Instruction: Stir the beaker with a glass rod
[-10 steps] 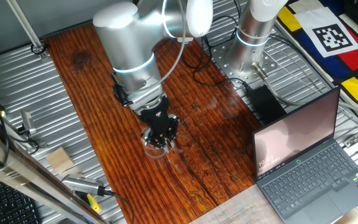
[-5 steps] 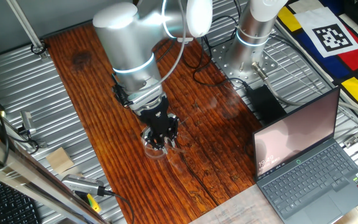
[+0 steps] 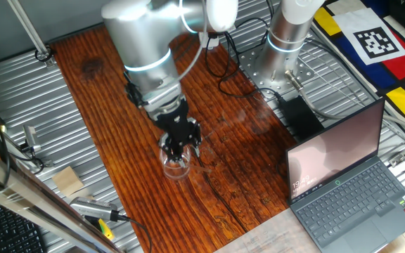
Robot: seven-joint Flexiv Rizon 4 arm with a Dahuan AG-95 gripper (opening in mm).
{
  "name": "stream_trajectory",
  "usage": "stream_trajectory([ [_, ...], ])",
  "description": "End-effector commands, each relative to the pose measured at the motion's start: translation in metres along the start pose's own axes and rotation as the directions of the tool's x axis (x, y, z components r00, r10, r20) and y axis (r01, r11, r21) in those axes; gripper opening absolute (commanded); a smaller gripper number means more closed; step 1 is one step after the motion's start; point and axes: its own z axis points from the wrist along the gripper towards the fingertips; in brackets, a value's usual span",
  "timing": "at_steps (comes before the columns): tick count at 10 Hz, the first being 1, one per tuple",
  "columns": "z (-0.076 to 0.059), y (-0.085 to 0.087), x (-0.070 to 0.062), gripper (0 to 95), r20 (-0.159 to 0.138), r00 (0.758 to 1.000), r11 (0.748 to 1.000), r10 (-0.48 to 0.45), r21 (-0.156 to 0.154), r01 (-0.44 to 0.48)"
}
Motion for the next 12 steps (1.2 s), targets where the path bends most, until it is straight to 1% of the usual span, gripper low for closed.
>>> stream_trajectory([
  [1,-0.027,0.01,0.013,0.0,-0.033,0.989,0.99,0.142,-0.002,-0.142],
  [2,-0.037,0.011,0.017,0.0,-0.065,0.976,0.978,0.209,0.001,-0.209],
  [3,-0.055,0.012,0.024,0.0,-0.143,0.943,0.953,0.301,0.017,-0.302],
  [4,-0.081,0.011,0.03,0.0,-0.261,0.839,0.877,0.478,0.092,-0.471],
  [5,-0.094,0.01,0.032,0.0,-0.314,0.741,0.803,0.593,0.158,-0.575],
  [6,-0.105,0.005,0.032,0.0,-0.347,0.603,0.691,0.718,0.251,-0.678],
  [7,-0.106,0.005,0.032,0.0,-0.354,0.559,0.655,0.75,0.282,-0.701],
  [8,-0.104,0.0,0.034,0.0,-0.327,0.414,0.517,0.85,0.361,-0.776],
  [9,-0.104,0.0,0.035,0.0,-0.325,0.39,0.496,0.862,0.377,-0.782],
  [10,-0.106,0.003,0.036,0.0,-0.334,0.373,0.488,0.866,0.397,-0.777],
  [11,-0.107,0.006,0.04,0.0,-0.325,0.371,0.481,0.87,0.394,-0.783],
  [12,-0.106,0.008,0.042,0.0,-0.322,0.365,0.474,0.874,0.395,-0.787],
])
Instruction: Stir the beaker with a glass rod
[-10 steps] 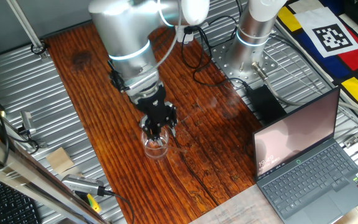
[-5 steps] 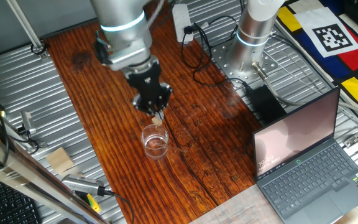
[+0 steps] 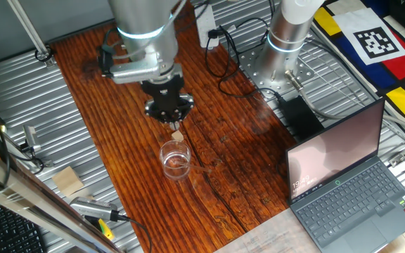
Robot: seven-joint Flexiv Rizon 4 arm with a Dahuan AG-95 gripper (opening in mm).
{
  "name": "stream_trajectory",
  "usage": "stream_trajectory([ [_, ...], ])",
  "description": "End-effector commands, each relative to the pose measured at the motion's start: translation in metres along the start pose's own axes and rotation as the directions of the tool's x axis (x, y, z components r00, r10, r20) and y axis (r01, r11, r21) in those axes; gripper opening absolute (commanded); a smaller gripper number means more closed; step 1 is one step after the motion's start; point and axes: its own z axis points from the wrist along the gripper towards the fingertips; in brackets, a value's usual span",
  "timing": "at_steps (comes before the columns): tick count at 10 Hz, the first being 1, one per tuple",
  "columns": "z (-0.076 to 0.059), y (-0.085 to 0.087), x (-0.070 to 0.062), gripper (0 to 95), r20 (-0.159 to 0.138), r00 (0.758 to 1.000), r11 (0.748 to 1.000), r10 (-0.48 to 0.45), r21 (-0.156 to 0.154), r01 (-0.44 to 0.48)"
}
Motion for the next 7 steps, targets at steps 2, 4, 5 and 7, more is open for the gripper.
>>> stream_trajectory([
  [2,-0.0048,-0.0105,0.0129,0.0,-0.152,0.913,0.924,0.378,0.126,-0.362],
  [4,-0.0014,-0.0086,0.0155,0.0,-0.14,0.919,0.927,0.37,0.126,-0.354],
  [5,-0.0009,-0.0089,0.0157,0.0,-0.137,0.921,0.929,0.365,0.124,-0.349],
  [7,0.0001,-0.0096,0.016,0.0,-0.13,0.924,0.93,0.361,0.12,-0.346],
])
